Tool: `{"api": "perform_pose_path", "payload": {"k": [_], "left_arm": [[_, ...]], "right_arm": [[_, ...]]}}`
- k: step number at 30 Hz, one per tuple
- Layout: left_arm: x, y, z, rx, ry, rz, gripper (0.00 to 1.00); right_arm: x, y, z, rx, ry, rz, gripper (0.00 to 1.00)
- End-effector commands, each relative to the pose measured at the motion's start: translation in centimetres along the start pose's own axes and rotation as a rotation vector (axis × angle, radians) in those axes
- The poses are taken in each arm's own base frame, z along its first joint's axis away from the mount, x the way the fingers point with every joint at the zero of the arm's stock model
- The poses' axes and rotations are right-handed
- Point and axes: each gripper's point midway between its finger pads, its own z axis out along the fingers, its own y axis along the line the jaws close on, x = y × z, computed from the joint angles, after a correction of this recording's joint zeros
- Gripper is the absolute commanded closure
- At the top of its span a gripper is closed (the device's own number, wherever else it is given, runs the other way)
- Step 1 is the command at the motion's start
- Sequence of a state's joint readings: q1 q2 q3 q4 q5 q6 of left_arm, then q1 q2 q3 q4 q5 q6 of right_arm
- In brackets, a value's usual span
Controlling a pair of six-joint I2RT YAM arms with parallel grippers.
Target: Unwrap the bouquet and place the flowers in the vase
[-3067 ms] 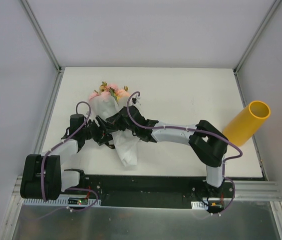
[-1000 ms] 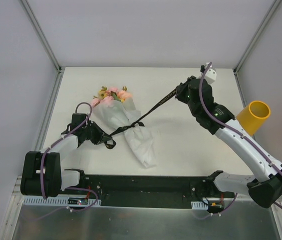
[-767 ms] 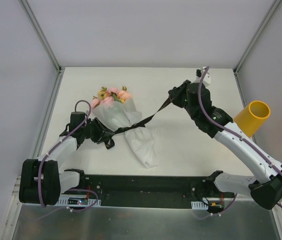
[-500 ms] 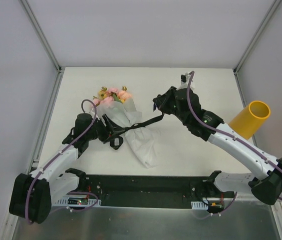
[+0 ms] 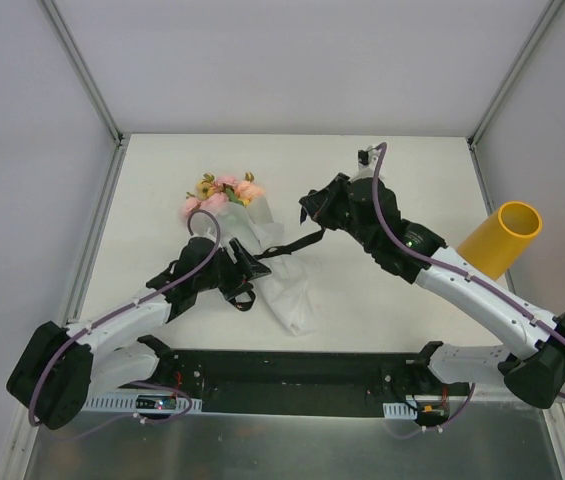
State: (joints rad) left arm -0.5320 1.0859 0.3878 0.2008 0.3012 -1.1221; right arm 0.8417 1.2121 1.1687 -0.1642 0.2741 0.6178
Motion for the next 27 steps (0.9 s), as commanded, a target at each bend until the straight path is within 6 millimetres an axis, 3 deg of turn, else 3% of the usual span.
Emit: {"api": "perform_pose_path", "payload": {"k": [1,7,17,19,22,24,26,27], "left_arm": [[-1.8,-3.6,-1.7,0.034,-0.152,0.029,0.26],[-0.9,-0.5,0.2,-0.045,-0.127,-0.021,0.26],[0.0,0.5,4.4,-0.083,-0.066,0.012,0.33],[0.2,1.1,4.8,-0.103,-0.053,0.002,0.44],[0.2,2.1,4.6,-0.135,-0.062,0.009,0.74],[0.1,3.3,4.0,-0.194,-0.077,0.026,0.91],[-0.1,4.7,3.2,-0.278,-0.085,0.048,1.00],[-0.2,4.9,2.8,-0.300,-0.090,0.066,1.00]], "right_arm": [[-2.4,2.9,-1.5,-0.087,-0.061,0.036,1.00],[-2.6,2.7,-1.8,-0.086,-0.072,0.039,1.00],[-2.8,3.3,-2.2,-0.112,-0.072,0.057,1.00],[-3.0,3.4,-2.3,-0.116,-0.077,0.058,1.00],[-3.7,3.3,-2.8,-0.110,-0.098,0.041,1.00],[-5.1,3.0,-3.5,-0.081,-0.136,0.029,1.00],[-6.7,2.5,-4.5,-0.052,-0.173,0.016,1.00],[-7.8,2.3,-5.1,-0.043,-0.199,0.014,1.00]]}}
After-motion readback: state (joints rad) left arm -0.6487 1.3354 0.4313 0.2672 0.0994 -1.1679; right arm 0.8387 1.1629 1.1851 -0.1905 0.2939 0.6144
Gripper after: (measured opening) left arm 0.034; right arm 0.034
